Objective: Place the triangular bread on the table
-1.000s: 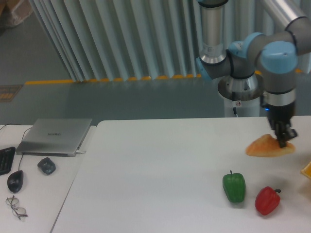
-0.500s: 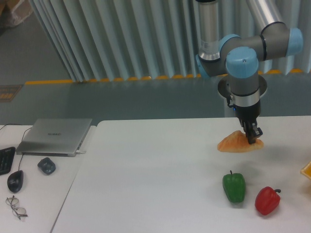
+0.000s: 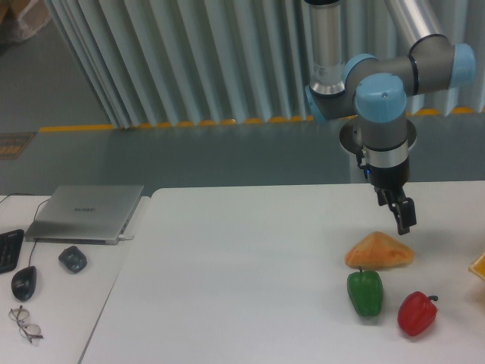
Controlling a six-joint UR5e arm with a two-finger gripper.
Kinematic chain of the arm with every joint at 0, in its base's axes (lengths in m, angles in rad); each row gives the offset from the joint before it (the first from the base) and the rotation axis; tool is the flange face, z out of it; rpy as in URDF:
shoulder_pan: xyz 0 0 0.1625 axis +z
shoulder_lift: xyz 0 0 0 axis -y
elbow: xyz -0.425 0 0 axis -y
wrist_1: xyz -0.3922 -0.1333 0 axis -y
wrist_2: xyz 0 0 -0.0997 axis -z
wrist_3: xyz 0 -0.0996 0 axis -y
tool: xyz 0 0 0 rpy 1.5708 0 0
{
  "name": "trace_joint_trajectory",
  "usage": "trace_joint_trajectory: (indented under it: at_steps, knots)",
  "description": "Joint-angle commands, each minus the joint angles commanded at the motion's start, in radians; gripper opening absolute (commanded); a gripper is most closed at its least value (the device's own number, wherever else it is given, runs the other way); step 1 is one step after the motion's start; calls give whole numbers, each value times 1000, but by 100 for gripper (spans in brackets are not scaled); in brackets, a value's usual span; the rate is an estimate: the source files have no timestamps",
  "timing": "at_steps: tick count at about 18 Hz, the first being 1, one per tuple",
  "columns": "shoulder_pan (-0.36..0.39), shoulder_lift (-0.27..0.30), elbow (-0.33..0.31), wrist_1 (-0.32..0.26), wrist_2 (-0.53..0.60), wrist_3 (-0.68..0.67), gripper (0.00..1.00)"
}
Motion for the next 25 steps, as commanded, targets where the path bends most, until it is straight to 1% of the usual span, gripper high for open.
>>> trace_joint_trajectory:
  at_steps: [3, 4, 5, 6, 7, 9, 13, 15, 17, 18, 20, 25]
  knots:
    - [21, -14, 28, 0, -2, 37, 100]
    - [55, -26, 57, -17, -5, 101, 100]
    - [67, -43, 83, -46, -6, 156, 100]
    - [96, -52, 119, -95, -8, 237, 100]
    - [112, -63, 136, -107, -8, 283, 100]
    - [141, -74, 147, -109, -11, 369, 100]
    - [195, -75, 150, -110, -12, 515, 100]
    - [210, -84, 170, -117, -18, 552, 100]
    - [224, -103, 212, -159, -37, 560, 100]
    - [224, -109, 219, -158, -47, 560, 100]
    - [224, -112, 223, -155, -81, 558, 100]
    - [224, -112, 223, -153, -87, 555, 100]
